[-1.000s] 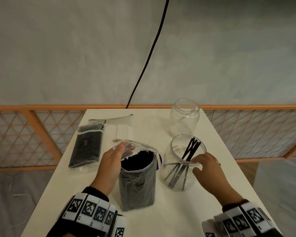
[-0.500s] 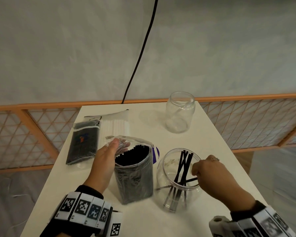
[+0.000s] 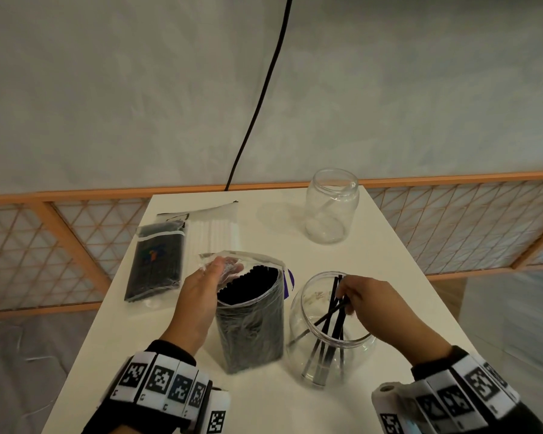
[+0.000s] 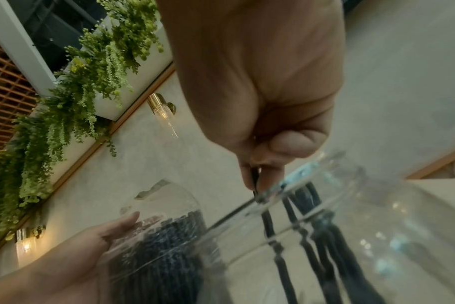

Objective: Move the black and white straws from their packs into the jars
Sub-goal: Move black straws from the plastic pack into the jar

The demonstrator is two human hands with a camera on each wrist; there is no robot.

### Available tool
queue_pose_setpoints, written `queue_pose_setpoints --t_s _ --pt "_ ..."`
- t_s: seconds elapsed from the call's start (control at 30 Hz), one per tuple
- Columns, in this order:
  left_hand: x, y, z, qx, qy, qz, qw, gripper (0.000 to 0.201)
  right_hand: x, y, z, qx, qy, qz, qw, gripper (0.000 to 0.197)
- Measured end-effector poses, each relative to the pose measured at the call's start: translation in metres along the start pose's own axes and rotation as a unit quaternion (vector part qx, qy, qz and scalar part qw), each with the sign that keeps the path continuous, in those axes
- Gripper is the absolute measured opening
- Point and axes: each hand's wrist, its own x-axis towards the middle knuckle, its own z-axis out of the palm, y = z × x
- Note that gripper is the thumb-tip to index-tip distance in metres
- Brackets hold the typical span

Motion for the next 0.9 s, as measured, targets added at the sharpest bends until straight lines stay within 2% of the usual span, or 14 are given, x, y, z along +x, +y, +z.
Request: queue_pose_setpoints --t_s 0.07,0.17,0.27,0.37,0.4,0.47,0.5,0.53,0.57,0.6,0.7,0.73,0.8,0.9 --pt "0.0 0.0 0.002 0.007 0.0 -0.003 1.0 0.035 0.004 -0.002 0.003 0.038 0.004 0.01 0.999 0.031" --pt "0.0 0.0 0.002 0.011 0.002 -0.002 1.0 0.035 0.009 -0.006 0.005 0.037 -0.021 0.023 0.999 0.038" --pt "-0.001 -0.001 0.0 0.014 0.004 -0.001 1.0 0.036 0.01 -0.008 0.008 0.028 -0.042 0.031 0.998 0.03" --pt "-0.002 -0.002 -0.002 0.015 0.008 0.0 1.0 0.037 0.008 -0.009 0.009 -0.049 -0.114 0.008 0.992 0.039" --pt "-0.002 -0.003 -0.002 0.015 0.008 0.0 1.0 0.037 0.005 -0.011 0.007 -0.046 -0.135 -0.003 0.99 0.042" --pt "-0.003 -0.004 -0.002 0.011 0.01 -0.002 1.0 0.036 0.0 -0.016 0.006 0.017 -0.151 -0.017 0.988 0.034" --pt "-0.003 -0.005 -0.002 0.01 0.011 -0.004 1.0 0.035 -0.002 -0.017 0.008 0.031 -0.195 -0.019 0.98 0.03" --pt "-0.003 -0.005 -0.002 0.009 0.011 -0.005 1.0 0.035 -0.003 -0.016 0.01 0.004 -0.21 -0.047 0.977 0.038" --pt "-0.003 -0.005 -0.001 0.009 0.01 -0.007 1.0 0.035 -0.004 -0.019 0.008 -0.049 -0.216 -0.045 0.974 0.048" --pt "-0.003 -0.005 -0.001 0.009 0.009 -0.007 1.0 0.035 -0.006 -0.02 0.008 -0.144 -0.2 -0.099 0.964 0.055" --pt "-0.002 -0.006 -0.001 0.011 0.005 -0.004 1.0 0.036 -0.004 -0.014 0.004 -0.284 -0.26 -0.094 0.918 0.062" --pt "-0.002 -0.007 -0.001 0.012 0.004 -0.001 1.0 0.036 -0.005 -0.014 0.002 -0.3 -0.267 -0.061 0.914 0.06" --pt "-0.003 -0.007 -0.001 0.008 0.004 0.001 1.0 0.035 -0.007 -0.017 -0.004 -0.327 -0.249 -0.047 0.91 0.046" --pt "-0.003 -0.007 -0.001 -0.001 0.005 -0.005 1.0 0.033 -0.007 -0.015 -0.01 -0.272 -0.217 -0.051 0.936 0.026"
